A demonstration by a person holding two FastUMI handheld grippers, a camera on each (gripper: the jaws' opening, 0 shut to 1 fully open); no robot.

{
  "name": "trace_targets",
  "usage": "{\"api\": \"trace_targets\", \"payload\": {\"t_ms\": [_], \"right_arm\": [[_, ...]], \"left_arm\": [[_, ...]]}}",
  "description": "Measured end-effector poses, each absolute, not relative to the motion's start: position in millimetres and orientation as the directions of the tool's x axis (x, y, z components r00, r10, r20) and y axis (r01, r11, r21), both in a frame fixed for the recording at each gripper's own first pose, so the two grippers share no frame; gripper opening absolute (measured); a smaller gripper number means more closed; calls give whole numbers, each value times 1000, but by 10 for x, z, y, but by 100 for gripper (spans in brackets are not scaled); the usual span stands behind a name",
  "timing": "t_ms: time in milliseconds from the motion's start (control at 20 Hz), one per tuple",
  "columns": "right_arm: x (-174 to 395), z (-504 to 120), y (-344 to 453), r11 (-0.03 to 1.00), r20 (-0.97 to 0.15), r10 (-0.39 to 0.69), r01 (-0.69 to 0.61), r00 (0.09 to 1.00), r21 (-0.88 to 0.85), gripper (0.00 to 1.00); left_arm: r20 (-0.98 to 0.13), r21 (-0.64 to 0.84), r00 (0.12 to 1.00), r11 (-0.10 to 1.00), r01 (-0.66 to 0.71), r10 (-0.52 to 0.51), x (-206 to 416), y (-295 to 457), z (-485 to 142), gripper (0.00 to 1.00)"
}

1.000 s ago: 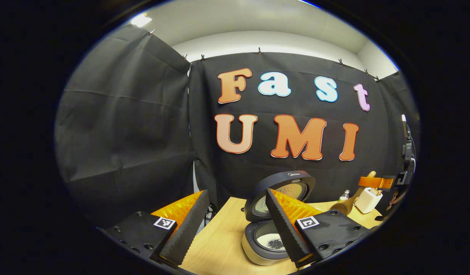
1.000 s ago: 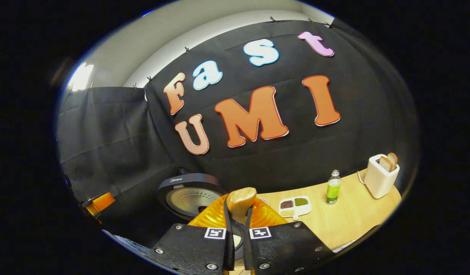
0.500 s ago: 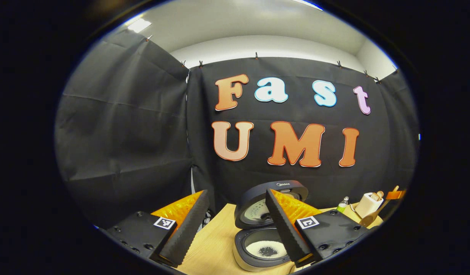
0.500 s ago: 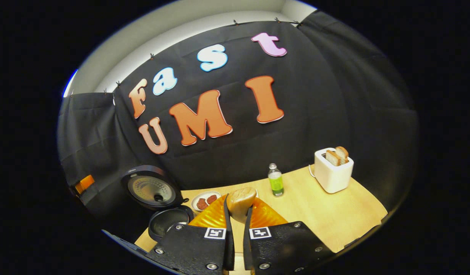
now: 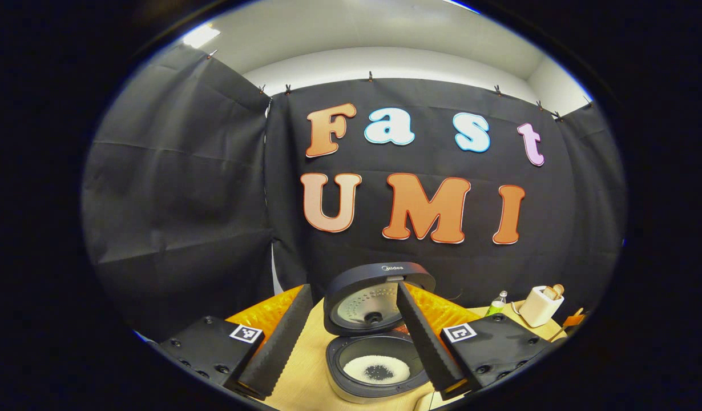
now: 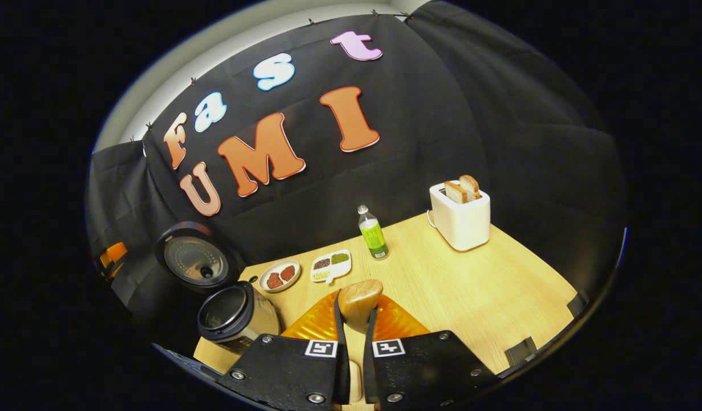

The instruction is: Close the left gripper, press the button to open the rice cooker; take a wooden spoon from the chopstick holder with the right hand, scoop a spoonful of rice and pour it into the rice cooker, then put the wooden spoon back into the chopstick holder.

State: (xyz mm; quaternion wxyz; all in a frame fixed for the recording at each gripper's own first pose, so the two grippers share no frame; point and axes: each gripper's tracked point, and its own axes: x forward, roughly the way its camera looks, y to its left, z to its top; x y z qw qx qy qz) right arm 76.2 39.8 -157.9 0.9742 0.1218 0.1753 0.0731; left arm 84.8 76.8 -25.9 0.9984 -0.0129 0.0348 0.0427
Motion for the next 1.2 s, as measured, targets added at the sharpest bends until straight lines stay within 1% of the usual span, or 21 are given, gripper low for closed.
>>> {"api": "trace_targets", "payload": {"t_ms": [100, 350, 500, 600, 650, 700, 800, 850, 950, 1000, 1050, 1100, 1150, 1200], "right_arm": [[767, -1767, 377, 957, -348, 192, -95, 918, 276, 8], [816, -2213, 354, 949, -401, 203, -79, 893, 304, 8], [813, -2331, 368, 942, -418, 216, -77, 882, 325, 8], [838, -2308, 324, 935, -403, 217, -71, 889, 347, 8], [840, -2306, 271, 932, -407, 215, -63, 887, 356, 11], [828, -2325, 209, 931, -411, 209, -52, 887, 361, 17], [818, -2300, 52, 937, -415, 172, -19, 893, 349, 24], [806, -2274, -28, 942, -412, 151, -4, 899, 335, 25], [788, -2153, -166, 950, -407, 113, 22, 906, 312, 37], [765, -2091, -239, 954, -409, 92, 37, 908, 298, 41], [767, -2005, -299, 958, -401, 68, 52, 913, 281, 50], [753, -1891, -345, 964, -389, 52, 56, 920, 261, 72], [739, -1769, -356, 969, -378, 46, 51, 925, 241, 77], [727, -1648, -350, 975, -363, 37, 45, 931, 216, 88]], "left_arm": [[-75, -14, 993, 996, -92, 90, 822, 744, -259, 100], [-83, 17, 990, 994, -112, 113, 725, 755, -245, 100], [-80, 43, 988, 991, -130, 133, 652, 794, -210, 100], [-76, 49, 987, 989, -136, 140, 613, 801, -182, 100], [-75, 50, 987, 989, -139, 142, 611, 801, -174, 100], [-74, 51, 987, 989, -140, 144, 600, 803, -169, 100], [-75, 47, 987, 989, -137, 140, 601, 767, -170, 99], [-76, 44, 988, 990, -133, 136, 603, 738, -180, 98], [-76, 39, 989, 992, -122, 125, 606, 683, -182, 97], [-76, 35, 990, 992, -117, 120, 614, 654, -200, 98], [-73, 32, 990, 993, -115, 117, 628, 636, -197, 98], [-73, 29, 991, 993, -111, 113, 634, 613, -198, 99], [-74, 26, 991, 994, -106, 108, 652, 588, -205, 99], [-76, 23, 992, 995, -101, 103, 663, 569, -214, 100]]}}
